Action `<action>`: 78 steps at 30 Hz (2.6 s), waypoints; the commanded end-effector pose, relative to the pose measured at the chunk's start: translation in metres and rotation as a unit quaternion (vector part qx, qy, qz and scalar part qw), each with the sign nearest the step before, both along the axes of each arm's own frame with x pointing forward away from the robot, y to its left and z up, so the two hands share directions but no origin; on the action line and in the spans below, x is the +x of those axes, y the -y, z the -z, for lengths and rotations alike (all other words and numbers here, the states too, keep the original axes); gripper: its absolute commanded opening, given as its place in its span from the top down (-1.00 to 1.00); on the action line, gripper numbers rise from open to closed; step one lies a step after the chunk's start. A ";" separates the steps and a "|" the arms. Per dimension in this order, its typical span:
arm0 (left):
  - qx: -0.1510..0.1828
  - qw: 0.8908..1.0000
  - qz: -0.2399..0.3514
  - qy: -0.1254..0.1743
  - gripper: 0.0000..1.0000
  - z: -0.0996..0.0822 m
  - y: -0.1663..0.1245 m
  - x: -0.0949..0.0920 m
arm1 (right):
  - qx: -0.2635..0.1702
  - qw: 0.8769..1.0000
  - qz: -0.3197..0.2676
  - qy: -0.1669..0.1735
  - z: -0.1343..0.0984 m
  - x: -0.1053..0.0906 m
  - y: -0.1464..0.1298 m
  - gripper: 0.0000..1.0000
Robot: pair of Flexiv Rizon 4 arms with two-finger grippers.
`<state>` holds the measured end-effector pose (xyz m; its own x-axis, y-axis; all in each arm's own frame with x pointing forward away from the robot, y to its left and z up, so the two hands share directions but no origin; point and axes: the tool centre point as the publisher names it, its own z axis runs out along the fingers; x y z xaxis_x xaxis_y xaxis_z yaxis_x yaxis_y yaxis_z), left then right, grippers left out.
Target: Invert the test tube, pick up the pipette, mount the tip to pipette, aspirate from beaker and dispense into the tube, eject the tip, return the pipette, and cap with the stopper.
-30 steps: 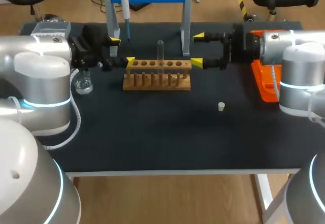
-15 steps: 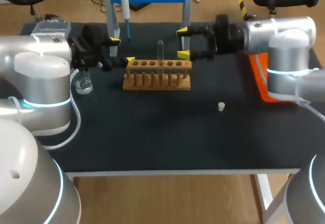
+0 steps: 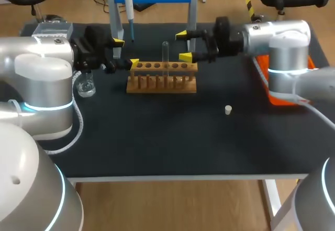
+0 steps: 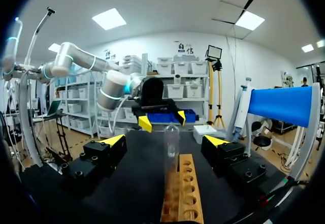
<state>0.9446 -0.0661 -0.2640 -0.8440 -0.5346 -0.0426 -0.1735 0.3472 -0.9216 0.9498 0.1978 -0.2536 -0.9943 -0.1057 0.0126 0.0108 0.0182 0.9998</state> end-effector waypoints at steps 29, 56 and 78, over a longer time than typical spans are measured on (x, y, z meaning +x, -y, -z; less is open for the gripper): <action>0.001 1.000 0.000 -0.002 -1.00 -0.001 0.000 0.001 | 0.004 1.000 0.010 0.003 0.024 0.014 -0.042 -1.00; 0.001 1.000 0.000 -0.002 -1.00 -0.001 0.000 0.001 | 0.014 1.000 0.025 -0.004 0.020 0.010 -0.048 0.66; 0.001 1.000 0.000 -0.002 -1.00 -0.001 0.000 0.001 | 0.019 0.999 0.025 -0.008 0.004 0.009 -0.044 1.00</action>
